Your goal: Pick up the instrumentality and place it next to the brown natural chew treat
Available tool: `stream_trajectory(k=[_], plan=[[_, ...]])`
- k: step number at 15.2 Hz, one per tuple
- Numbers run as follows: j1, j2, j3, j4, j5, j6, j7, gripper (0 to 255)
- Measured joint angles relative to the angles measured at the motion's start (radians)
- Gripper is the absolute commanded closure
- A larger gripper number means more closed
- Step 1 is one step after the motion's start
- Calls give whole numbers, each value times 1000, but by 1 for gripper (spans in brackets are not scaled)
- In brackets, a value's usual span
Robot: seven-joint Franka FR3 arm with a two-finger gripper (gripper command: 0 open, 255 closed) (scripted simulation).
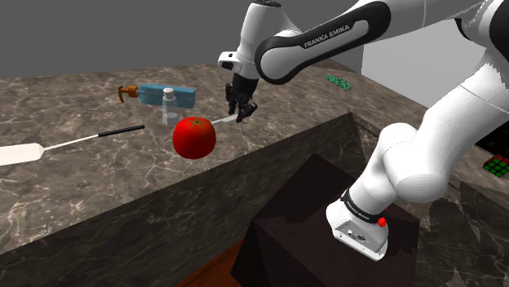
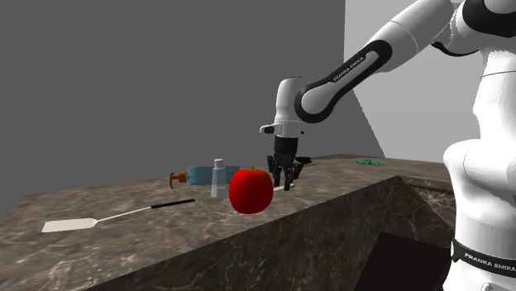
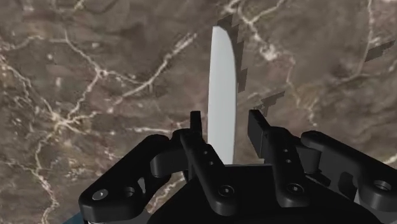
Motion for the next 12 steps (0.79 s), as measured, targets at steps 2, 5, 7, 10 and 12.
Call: stream_trajectory(k=[2,5,7,10,12], plan=[[0,-1,0,3,-1,-5,1,255],[-2,-15,-1,20,-3,-37,0,255],[-2,-28,1,39,-3,-67,1,255],[-1,-46,2,59,-4,-106,1,255],[-2,-59,3,73,-4,-133,1,255]])
